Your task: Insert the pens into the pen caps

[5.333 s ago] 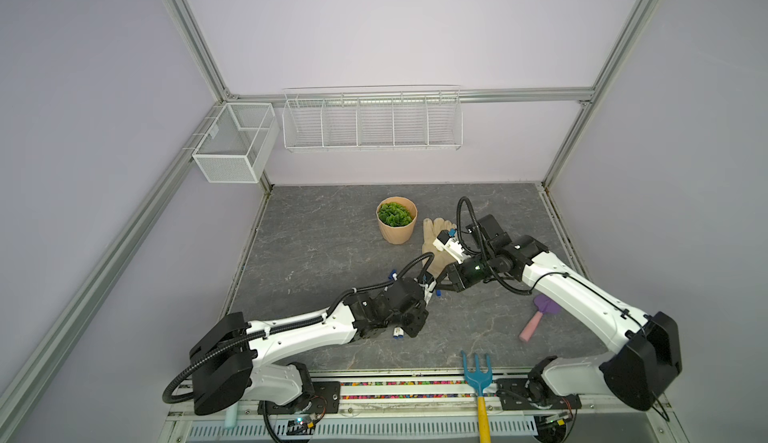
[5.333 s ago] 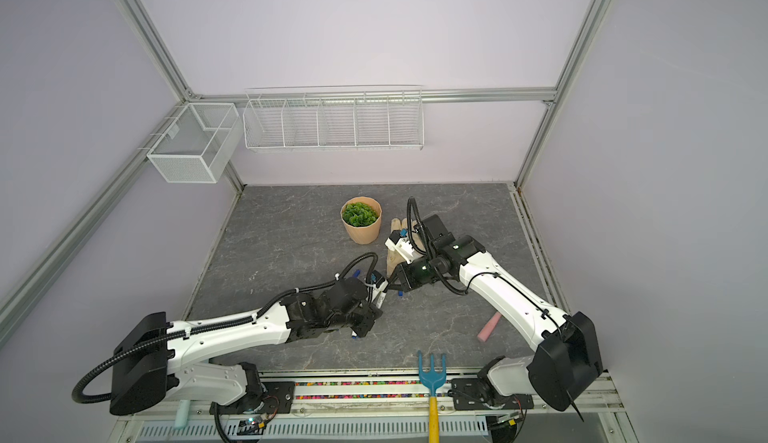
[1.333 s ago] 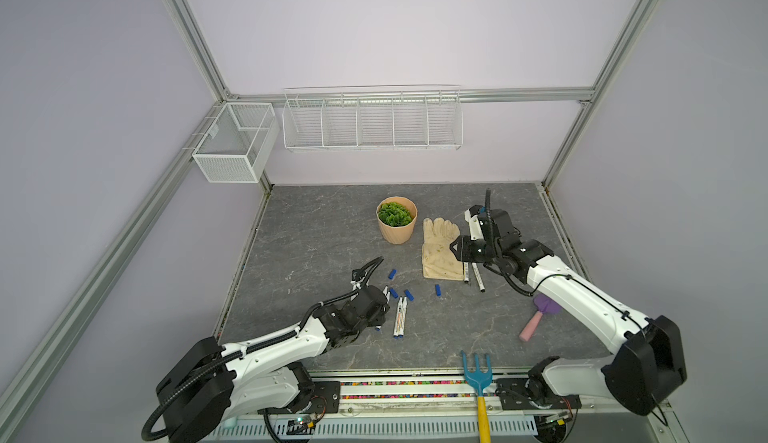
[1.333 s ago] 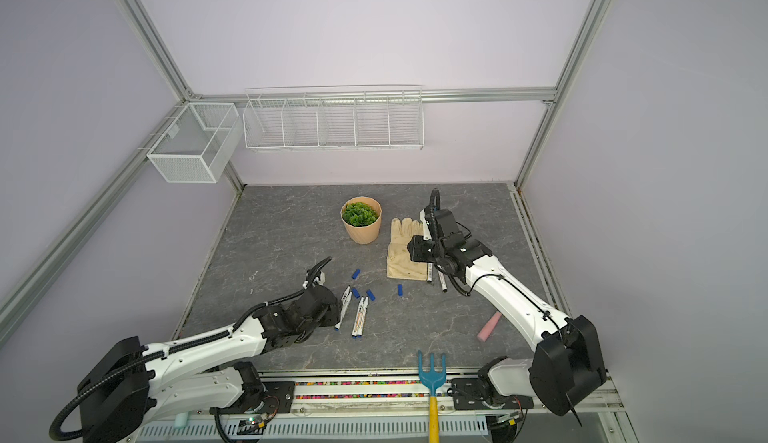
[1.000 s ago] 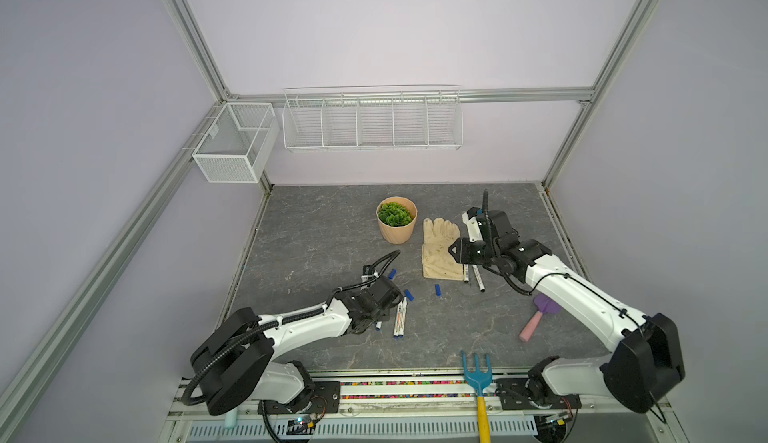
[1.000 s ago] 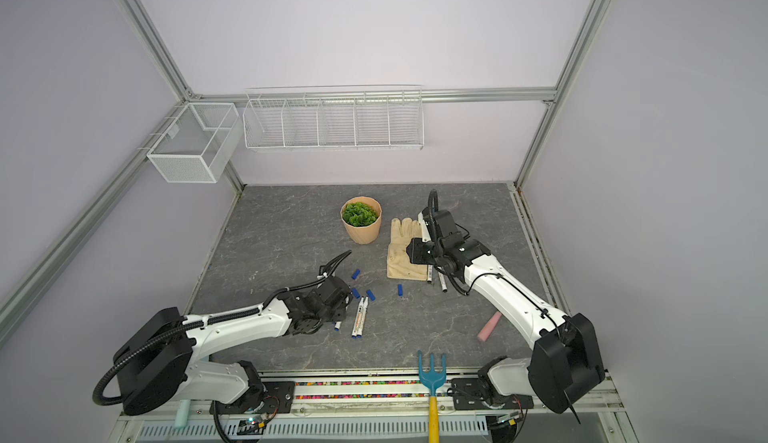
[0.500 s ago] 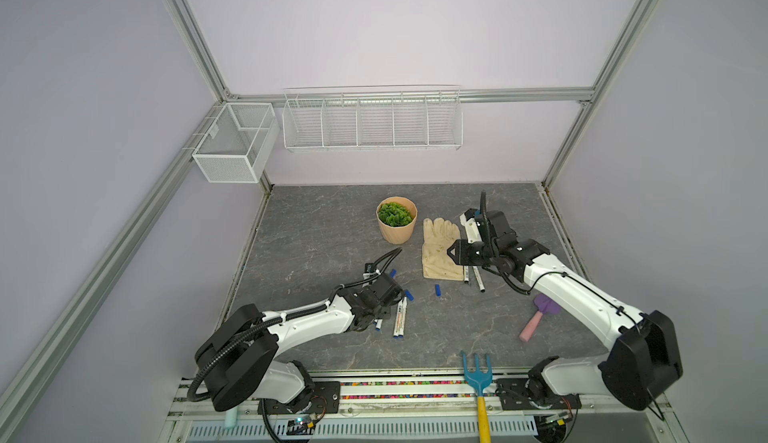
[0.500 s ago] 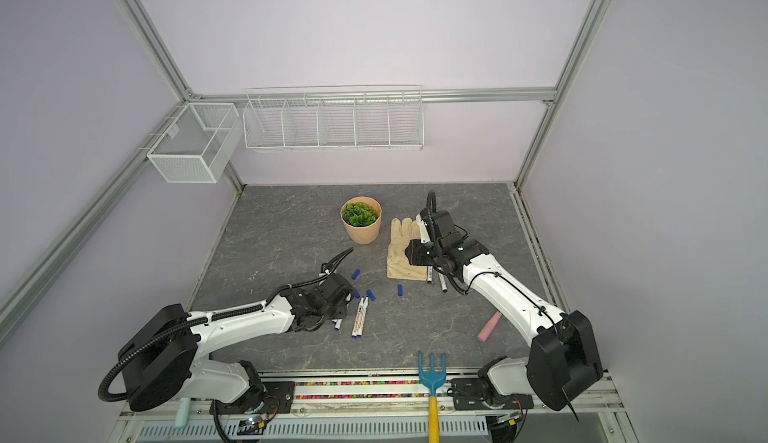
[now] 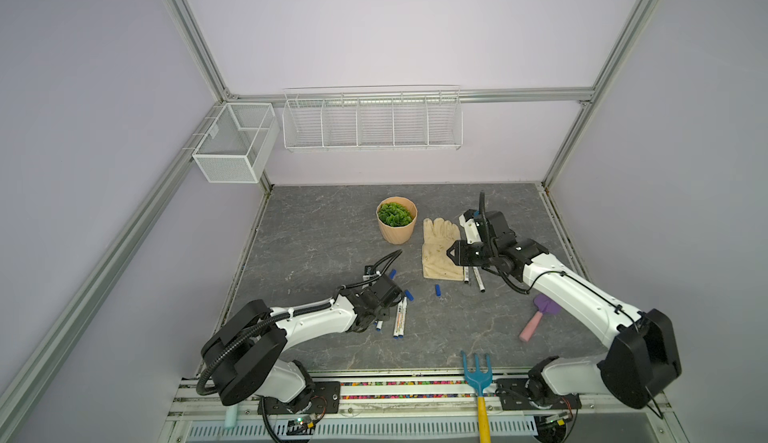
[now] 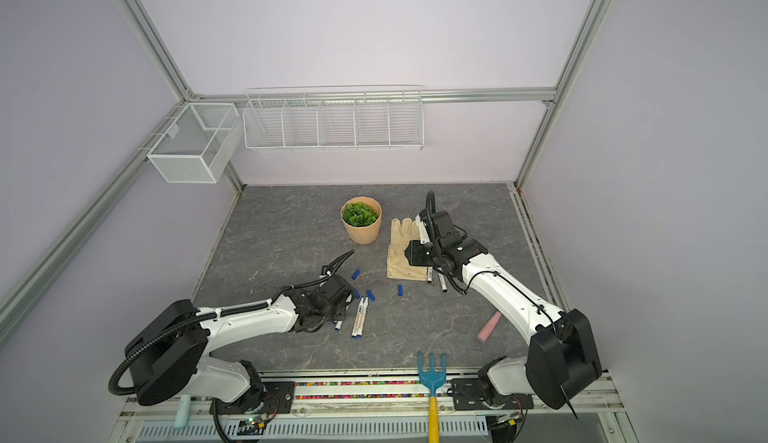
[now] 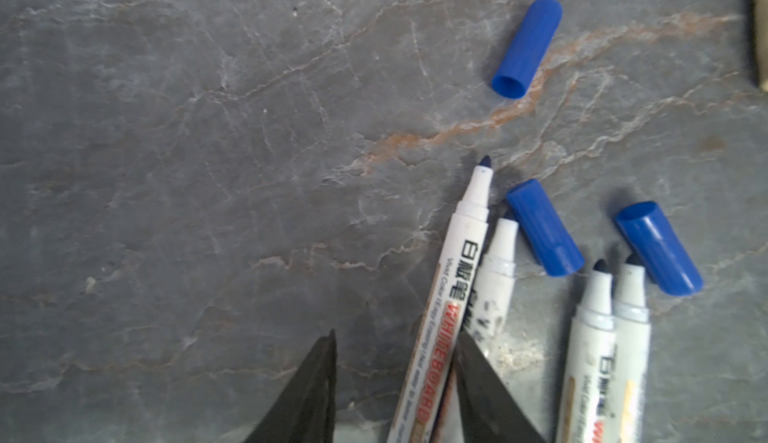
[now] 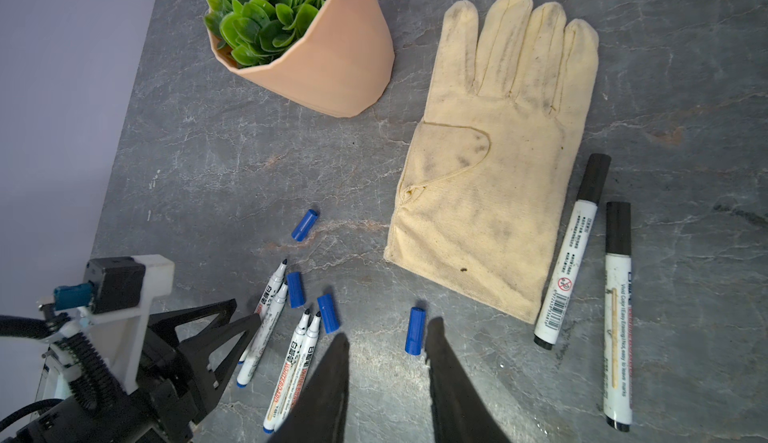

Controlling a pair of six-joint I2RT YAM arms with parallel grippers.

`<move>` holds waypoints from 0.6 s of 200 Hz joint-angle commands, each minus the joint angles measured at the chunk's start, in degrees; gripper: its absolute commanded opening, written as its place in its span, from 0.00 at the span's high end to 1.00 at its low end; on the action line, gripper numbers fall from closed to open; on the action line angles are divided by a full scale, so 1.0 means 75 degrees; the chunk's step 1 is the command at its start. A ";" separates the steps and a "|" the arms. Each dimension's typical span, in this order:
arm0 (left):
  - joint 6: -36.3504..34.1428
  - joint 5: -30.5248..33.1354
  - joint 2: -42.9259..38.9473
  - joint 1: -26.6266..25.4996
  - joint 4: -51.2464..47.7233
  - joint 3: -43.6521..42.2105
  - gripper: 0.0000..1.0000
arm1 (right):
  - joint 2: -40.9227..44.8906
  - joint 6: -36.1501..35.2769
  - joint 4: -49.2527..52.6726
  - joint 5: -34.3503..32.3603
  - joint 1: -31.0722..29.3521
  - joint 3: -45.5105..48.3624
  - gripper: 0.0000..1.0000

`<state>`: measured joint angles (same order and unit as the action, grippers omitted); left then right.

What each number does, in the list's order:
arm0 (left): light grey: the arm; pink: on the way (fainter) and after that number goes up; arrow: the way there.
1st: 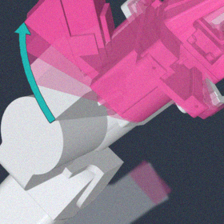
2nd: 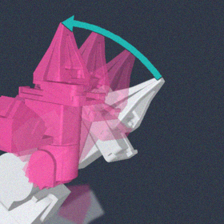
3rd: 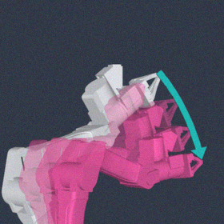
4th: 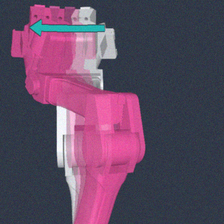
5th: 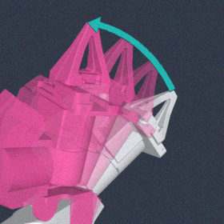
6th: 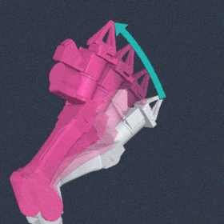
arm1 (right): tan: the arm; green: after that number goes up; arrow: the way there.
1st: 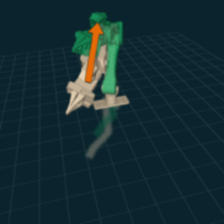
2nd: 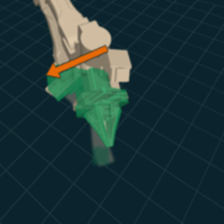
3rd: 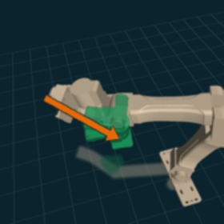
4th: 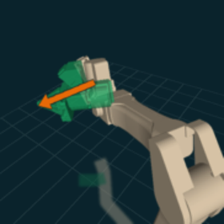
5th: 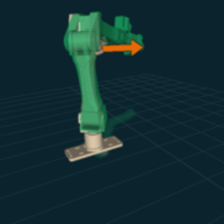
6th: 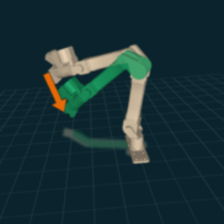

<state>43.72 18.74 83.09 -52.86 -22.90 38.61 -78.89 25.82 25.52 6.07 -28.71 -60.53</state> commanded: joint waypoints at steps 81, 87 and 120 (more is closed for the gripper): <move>0.0215 -0.0922 0.0702 0.0040 0.0368 -0.0015 0.80 | 0.0088 -0.0106 0.0254 -0.0037 -0.0019 -0.0098 0.66; 0.0257 -0.0887 0.0727 0.0039 0.0339 -0.0012 0.82 | 0.0083 -0.0103 0.0254 -0.0011 -0.0016 -0.0087 0.66; 0.0395 -0.0390 0.0337 0.0040 0.0090 0.0020 0.98 | 0.0232 -0.0015 0.0164 0.0158 -0.0049 0.0084 0.65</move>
<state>44.84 16.29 85.97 -52.71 -19.16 39.31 -78.85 25.50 26.15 6.07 -28.71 -60.53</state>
